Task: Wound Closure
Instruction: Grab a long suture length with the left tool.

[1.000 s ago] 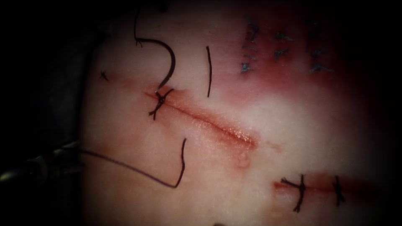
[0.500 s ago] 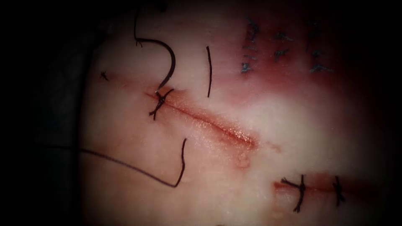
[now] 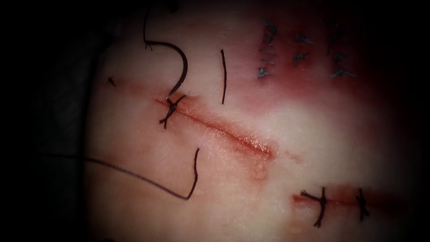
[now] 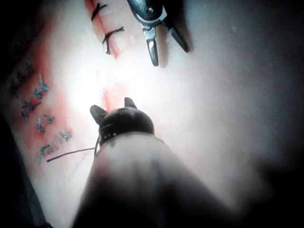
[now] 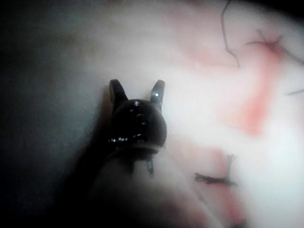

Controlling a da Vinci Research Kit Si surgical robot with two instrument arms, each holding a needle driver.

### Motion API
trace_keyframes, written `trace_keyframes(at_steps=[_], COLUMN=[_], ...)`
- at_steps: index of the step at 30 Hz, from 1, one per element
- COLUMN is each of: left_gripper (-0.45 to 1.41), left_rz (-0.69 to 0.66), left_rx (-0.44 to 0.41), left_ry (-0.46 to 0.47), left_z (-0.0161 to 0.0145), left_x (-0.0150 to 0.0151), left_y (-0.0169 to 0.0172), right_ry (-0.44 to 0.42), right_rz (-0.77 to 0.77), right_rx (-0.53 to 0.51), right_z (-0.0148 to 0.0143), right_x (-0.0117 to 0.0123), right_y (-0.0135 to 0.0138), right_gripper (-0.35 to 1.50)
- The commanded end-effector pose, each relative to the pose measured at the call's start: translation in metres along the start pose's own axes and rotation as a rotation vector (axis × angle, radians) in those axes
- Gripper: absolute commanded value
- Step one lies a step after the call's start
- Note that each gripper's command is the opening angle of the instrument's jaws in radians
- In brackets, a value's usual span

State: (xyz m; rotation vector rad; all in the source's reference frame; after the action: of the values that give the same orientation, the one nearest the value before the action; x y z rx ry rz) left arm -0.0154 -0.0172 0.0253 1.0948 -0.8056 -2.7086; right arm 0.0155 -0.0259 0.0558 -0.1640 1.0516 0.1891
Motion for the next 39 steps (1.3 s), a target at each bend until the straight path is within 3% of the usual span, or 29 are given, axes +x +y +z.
trace_keyframes(at_steps=[1,5,12,17,28,31,33,34,39], left_gripper=[0.70,0.72,0.59,0.63,0.50,0.36,-0.06,-0.35,-0.35], left_rz=[0.018,0.065,0.047,0.098,0.184,0.189,0.195,0.207,0.246], left_rx=[0.004,0.048,0.153,0.142,0.136,0.126,0.096,0.062,-0.030], left_ry=[-0.004,-0.052,-0.156,-0.170,-0.259,-0.280,-0.315,-0.327,-0.315], left_z=[0.0009,0.0011,0.0019,0.0029,0.0057,0.0061,0.0061,0.0060,0.0052], left_x=[0.0001,0.0005,-0.0017,-0.0022,-0.0054,-0.0063,-0.0067,-0.0069,-0.0071], left_y=[-0.0003,-0.0019,-0.0044,-0.0050,-0.0053,-0.0051,-0.0047,-0.0044,-0.0034], right_ry=[0.000,-0.002,0.000,-0.002,0.001,0.001,0.002,0.002,0.002], right_rz=[0.000,0.000,-0.001,-0.001,0.007,0.007,0.012,0.012,0.013], right_rx=[0.000,-0.002,-0.001,-0.003,-0.003,-0.003,-0.003,-0.003,-0.001], right_z=[0.0008,0.0011,0.0010,0.0011,0.0010,0.0010,0.0010,0.0009,0.0007], right_x=[-0.0004,-0.0003,-0.0003,-0.0004,-0.0005,-0.0005,-0.0004,-0.0004,-0.0004], right_y=[-0.0001,0.0000,-0.0002,-0.0001,-0.0005,-0.0006,-0.0006,-0.0007,-0.0006], right_gripper=[1.48,1.47,1.47,1.47,1.47,1.47,1.47,1.47,1.47])
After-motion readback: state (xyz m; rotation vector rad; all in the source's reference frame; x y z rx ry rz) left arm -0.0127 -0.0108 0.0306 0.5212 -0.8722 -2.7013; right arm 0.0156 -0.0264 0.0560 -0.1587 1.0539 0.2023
